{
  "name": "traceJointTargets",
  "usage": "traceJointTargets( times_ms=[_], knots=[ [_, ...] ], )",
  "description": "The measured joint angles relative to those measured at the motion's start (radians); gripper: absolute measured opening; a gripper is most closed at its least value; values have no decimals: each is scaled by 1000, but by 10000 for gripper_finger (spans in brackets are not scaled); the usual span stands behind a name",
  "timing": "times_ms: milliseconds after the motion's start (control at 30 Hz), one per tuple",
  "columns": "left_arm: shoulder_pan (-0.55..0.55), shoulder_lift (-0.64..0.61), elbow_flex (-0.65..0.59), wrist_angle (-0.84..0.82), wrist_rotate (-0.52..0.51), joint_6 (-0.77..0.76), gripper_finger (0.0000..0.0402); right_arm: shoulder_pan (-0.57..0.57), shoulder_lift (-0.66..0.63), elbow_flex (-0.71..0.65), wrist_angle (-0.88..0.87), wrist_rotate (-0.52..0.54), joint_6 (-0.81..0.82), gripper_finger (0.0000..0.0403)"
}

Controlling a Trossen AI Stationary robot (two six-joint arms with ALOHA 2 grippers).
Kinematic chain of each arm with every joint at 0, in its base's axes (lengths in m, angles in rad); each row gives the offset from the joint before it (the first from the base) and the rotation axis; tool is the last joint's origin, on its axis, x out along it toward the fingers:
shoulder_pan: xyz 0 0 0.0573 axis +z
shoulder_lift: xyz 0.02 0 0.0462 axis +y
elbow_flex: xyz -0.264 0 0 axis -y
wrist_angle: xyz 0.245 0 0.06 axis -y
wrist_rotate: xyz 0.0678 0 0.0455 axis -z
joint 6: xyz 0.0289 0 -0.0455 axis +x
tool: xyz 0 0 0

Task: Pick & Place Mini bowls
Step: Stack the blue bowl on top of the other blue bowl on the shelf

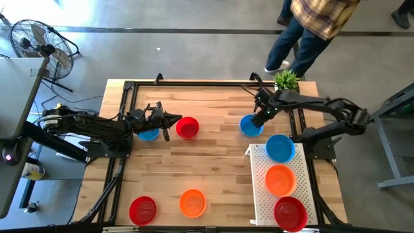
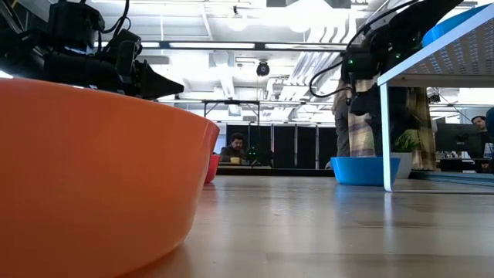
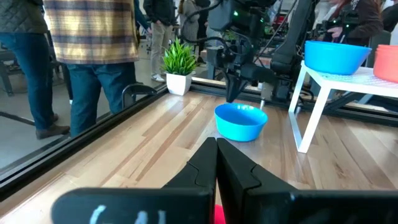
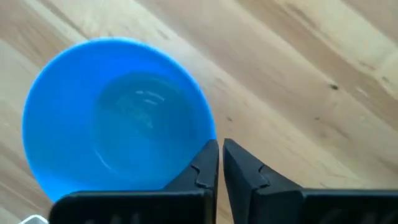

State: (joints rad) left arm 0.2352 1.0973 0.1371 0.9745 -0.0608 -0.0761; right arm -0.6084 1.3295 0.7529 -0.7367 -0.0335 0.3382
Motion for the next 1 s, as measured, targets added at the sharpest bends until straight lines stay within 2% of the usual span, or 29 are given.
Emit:
traceJointTargets(
  times_ms=[200, 267, 433, 600, 800, 1000],
  knots=[
    [0, 0, 0, -6, 0, 0, 0, -13, -9, 18, 1, -81, -17, 8],
    [0, 0, 0, -6, 0, 0, 0, -12, -9, 18, -2, -84, -6, 28],
    [0, 0, 0, -6, 0, 0, 0, -14, -5, 18, 0, 5, 1, 106],
    [0, 0, 0, -5, 0, 0, 0, -15, 12, 18, 17, -37, 2, 151],
    [0, 0, 0, -5, 0, 0, 0, -4, 100, 18, 57, -40, 0, 139],
    [0, 0, 0, -5, 0, 0, 0, -4, 158, 17, 109, -86, -2, 97]
  ],
)
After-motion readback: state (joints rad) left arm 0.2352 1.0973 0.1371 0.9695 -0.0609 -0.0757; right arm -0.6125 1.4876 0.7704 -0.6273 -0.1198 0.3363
